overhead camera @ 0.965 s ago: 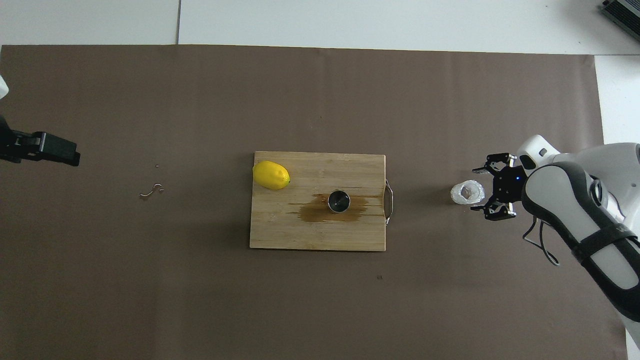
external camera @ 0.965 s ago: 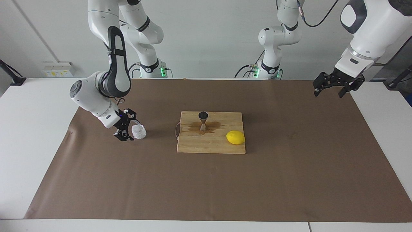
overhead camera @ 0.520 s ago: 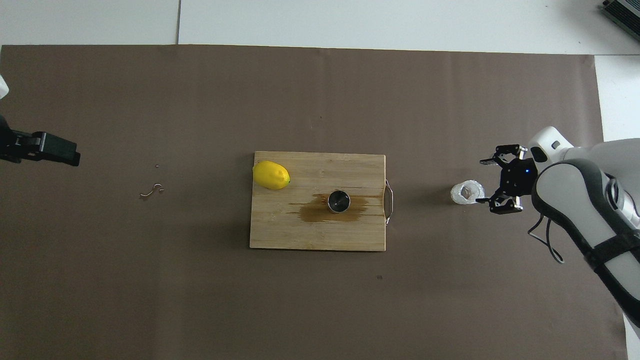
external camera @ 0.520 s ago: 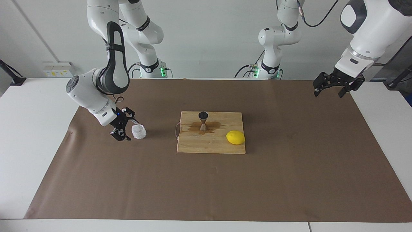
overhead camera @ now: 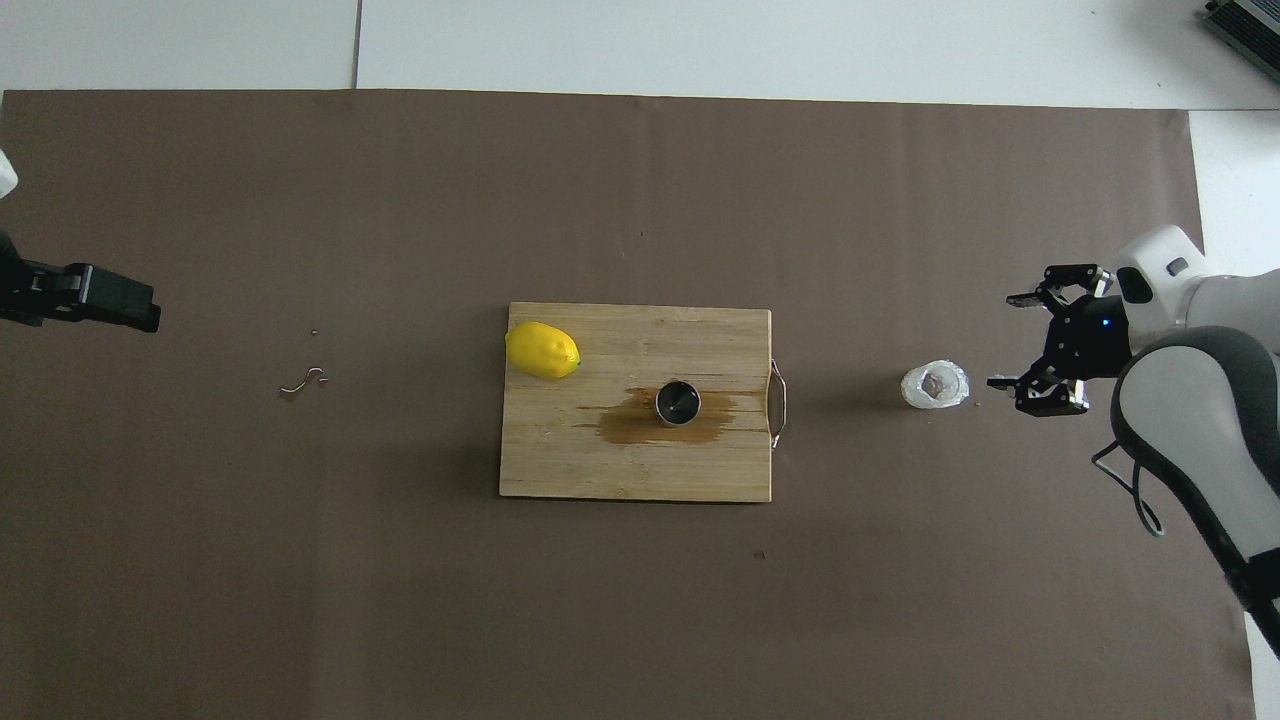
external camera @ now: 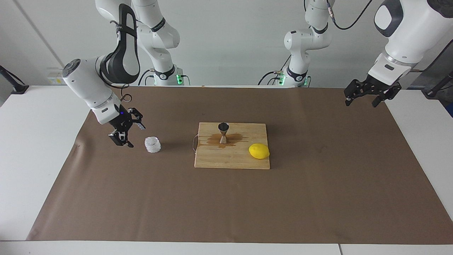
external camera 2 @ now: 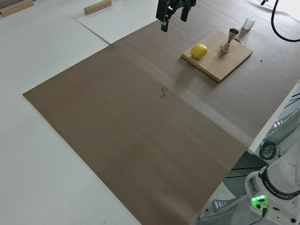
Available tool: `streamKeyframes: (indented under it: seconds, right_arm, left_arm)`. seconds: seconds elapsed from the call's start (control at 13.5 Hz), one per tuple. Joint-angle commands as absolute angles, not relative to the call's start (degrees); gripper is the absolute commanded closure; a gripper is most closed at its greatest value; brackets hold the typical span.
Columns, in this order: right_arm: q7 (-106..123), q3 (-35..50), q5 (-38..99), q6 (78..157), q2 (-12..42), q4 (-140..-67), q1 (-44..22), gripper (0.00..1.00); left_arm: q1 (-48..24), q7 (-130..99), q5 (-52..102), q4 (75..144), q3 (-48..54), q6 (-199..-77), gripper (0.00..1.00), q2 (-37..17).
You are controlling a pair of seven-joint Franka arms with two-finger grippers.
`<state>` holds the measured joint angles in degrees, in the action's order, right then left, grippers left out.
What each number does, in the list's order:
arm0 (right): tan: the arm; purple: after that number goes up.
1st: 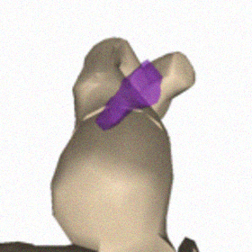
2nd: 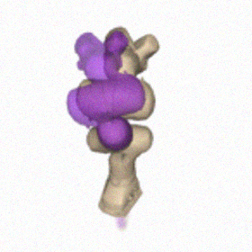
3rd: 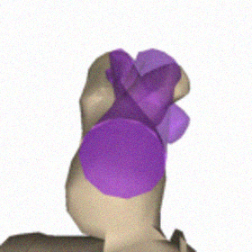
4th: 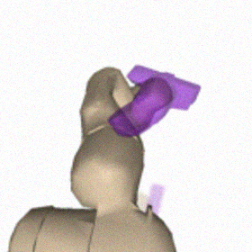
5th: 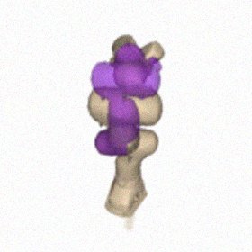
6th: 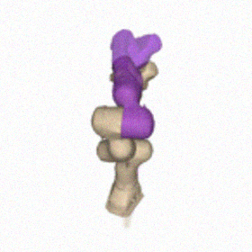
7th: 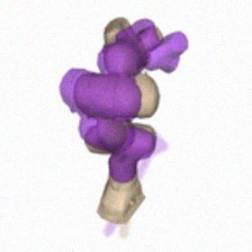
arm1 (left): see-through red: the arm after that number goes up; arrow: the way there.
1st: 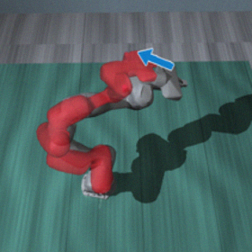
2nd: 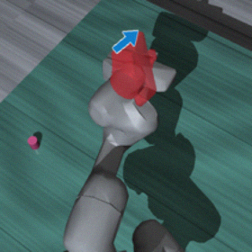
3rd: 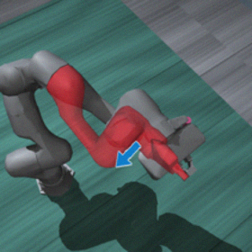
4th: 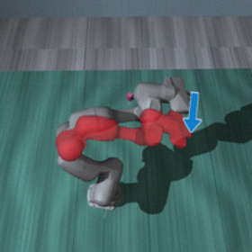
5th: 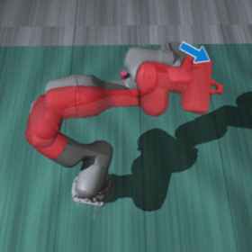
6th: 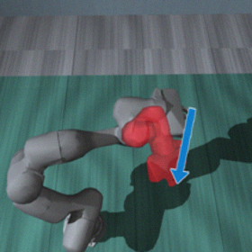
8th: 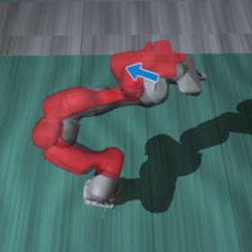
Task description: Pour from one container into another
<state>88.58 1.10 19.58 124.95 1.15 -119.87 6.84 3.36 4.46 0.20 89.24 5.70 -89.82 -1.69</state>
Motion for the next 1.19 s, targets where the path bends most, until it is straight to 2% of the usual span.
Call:
streamKeyframes:
  seconds: [0.0, 0.89, 1.11]
  right_arm:
    - [75.73, 2.10, 9.88, 120.08, -1.49, -116.74, 6.59, 0.00]
    - [14.73, 3.34, -1.41, 113.83, -0.09, -102.49, -0.78, 0.00]
    - [-1.97, 3.34, -1.23, 107.51, -0.18, -98.10, -0.88, 0.00]
  left_arm:
    - [2.99, 4.66, -0.44, 89.21, 5.54, -89.12, 0.00, -1.67]
    - [2.90, 4.66, -0.44, 89.21, 5.54, -89.12, 0.00, -1.67]
    - [2.90, 4.57, -0.44, 89.38, 5.54, -89.12, 0.00, -1.67]
